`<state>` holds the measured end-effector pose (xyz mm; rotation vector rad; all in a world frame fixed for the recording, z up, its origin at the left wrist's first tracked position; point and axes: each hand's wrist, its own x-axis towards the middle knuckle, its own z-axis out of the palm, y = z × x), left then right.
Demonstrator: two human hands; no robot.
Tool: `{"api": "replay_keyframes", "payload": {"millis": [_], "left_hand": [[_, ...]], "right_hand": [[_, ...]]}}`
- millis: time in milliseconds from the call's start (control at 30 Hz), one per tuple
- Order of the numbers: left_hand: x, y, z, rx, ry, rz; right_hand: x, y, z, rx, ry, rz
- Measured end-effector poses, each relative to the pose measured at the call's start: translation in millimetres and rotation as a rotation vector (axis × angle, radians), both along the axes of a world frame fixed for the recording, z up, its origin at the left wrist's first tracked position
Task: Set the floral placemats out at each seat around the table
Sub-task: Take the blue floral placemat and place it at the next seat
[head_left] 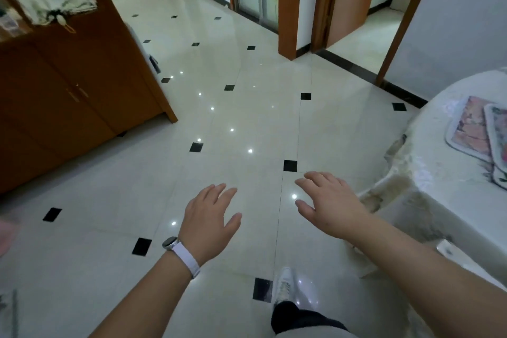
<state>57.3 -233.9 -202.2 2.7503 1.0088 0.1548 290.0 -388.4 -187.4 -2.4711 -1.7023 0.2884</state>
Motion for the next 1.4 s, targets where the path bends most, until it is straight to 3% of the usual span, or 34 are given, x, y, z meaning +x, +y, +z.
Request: {"api": "replay_keyframes", "payload": {"millis": [300, 867, 1033, 1400], "left_hand": [[133, 90, 17, -0.008, -0.023, -0.133], [433, 209, -27, -0.11, -0.03, -0.753], [524, 249, -22, -0.112, -0.053, -0.928], [681, 189, -15, -0.089, -0.071, -1.304]], "right_hand": [[113, 58, 24, -0.024, -0.001, -0.173], [256, 73, -4, -0.186, 0.107, -0.827], [286, 90, 15, -0.194, 0.035, -1.019], [324, 53, 17, -0.148, 0.026, -1.398]]}}
